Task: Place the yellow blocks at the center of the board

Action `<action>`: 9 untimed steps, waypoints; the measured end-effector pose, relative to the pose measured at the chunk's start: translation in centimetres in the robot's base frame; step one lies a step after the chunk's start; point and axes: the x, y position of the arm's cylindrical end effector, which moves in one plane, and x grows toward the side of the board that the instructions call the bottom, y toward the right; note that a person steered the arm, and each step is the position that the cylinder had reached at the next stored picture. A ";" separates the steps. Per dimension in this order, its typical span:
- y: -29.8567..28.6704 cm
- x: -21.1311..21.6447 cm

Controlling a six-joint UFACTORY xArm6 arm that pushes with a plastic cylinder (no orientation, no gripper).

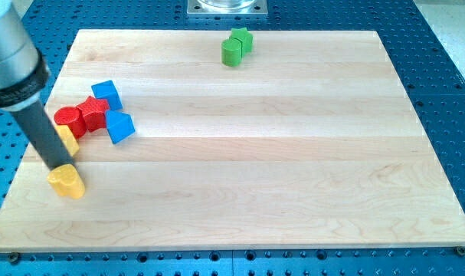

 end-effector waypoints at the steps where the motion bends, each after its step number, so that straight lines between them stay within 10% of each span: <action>1: -3.8 3.2; 3: -3.5 -3.3; 7: 17.4 0.0; 8: 23.2 -7.4; 9: 25.7 -5.9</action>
